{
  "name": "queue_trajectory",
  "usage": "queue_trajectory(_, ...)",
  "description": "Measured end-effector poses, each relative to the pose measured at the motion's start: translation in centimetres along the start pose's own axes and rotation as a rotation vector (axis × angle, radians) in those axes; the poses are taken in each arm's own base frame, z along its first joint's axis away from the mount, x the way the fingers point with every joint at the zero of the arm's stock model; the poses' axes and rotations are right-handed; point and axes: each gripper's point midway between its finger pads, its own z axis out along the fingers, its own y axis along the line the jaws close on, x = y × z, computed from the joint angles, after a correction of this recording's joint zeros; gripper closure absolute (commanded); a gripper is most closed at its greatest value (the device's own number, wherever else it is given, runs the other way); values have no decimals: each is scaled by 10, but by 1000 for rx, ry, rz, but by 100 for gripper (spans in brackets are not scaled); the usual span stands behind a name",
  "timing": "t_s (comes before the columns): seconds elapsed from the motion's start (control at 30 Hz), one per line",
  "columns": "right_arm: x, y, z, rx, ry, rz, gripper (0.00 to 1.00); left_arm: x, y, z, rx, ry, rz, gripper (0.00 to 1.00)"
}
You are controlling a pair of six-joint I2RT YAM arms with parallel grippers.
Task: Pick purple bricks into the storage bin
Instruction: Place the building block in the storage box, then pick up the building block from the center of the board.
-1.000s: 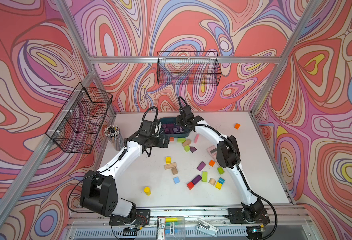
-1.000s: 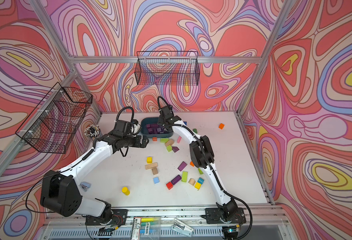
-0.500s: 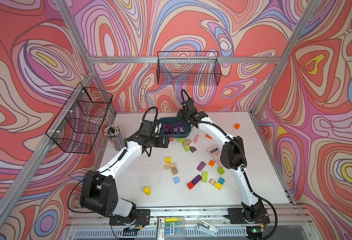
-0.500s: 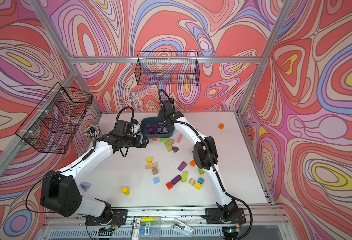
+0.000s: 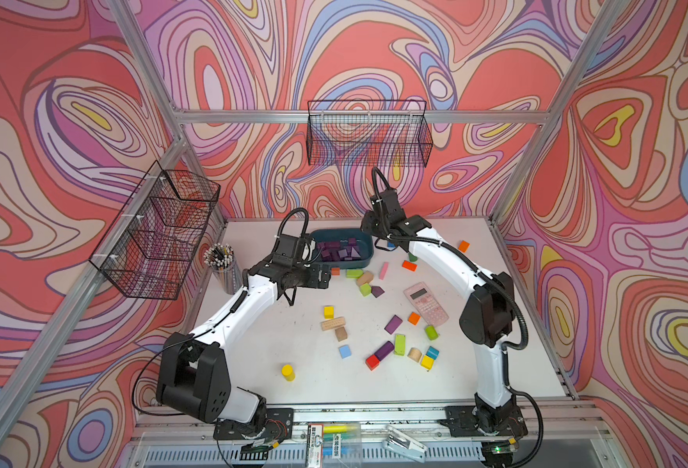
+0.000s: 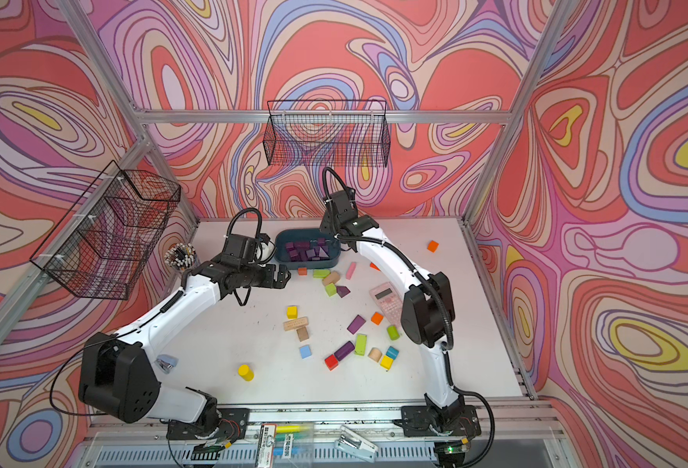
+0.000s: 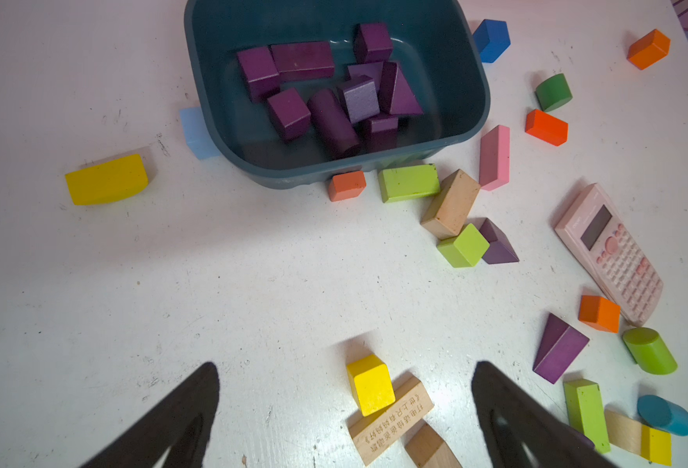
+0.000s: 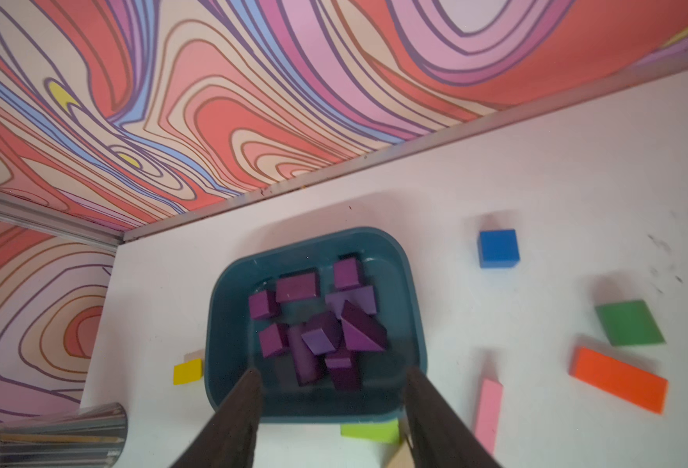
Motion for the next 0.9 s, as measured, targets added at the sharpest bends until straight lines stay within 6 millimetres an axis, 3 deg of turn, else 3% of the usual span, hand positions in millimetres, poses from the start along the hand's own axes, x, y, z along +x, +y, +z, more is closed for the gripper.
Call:
queue_trajectory(0.27,49,-51,-25,132,111,177,44,-3,-2,-2,9,-4,-13,0)
queue_trajectory(0.5,116,-94,-20,262,259,323,43,-2,-4,-2,19,3,-20,0)
queue_trajectory(0.9,149,-100,-9,308,354,442,43,-2,-4,-2,19,3,-21,0)
